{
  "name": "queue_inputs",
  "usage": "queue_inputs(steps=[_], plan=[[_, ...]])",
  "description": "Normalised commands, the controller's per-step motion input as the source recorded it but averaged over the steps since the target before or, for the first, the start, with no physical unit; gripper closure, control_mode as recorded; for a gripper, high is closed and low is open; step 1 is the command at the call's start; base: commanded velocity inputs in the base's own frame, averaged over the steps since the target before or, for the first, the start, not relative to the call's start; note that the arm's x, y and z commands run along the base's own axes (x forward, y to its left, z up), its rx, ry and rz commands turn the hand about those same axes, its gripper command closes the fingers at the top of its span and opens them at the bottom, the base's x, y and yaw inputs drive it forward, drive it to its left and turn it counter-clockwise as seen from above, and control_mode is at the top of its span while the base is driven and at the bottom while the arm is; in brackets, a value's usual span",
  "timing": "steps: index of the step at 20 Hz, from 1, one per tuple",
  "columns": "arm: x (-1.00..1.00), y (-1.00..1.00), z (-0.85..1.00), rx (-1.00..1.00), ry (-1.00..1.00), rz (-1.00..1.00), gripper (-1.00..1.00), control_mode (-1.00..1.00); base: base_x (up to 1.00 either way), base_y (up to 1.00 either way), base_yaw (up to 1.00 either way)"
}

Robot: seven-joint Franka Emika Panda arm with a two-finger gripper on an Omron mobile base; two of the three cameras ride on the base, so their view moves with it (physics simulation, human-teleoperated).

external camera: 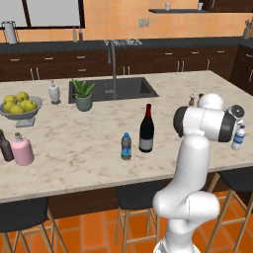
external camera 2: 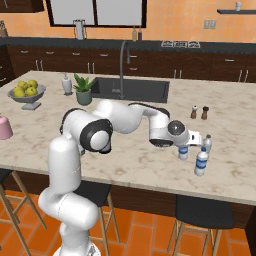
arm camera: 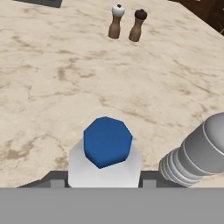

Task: Move the plastic bottles in the middle to the plastics group, and the glass bottles in the middle to the glass group.

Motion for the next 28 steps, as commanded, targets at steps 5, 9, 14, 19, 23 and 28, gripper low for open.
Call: queue_inputs(steps=[5,9,14,19,23,28], plan=[[0.14,0.03,-0.12,0.00,0.00,0.00,1.00,-1.00,0.00,0.00,0.00],[0.00,0.00,0.00,0.00,0.00,0.00,-1.00,-1.00,0.00,0.00,0.00],[0.00,0.00,0.00,0.00,0.00,0.00,-1.00,-1.00,0.00,0.00,0.00],[0.00,0.00,0.00,0.00,0.00,0.00,-1.00,-1.00,0.00,0.00,0.00],[0.00,0.00,0.26,0.00,0.00,0.00,-1.00,-1.00,0.00,0.00,0.00],[-0.03,0.10,0.82,0.00,0.00,0.00,-1.00,-1.00,0.00,0.00,0.00]])
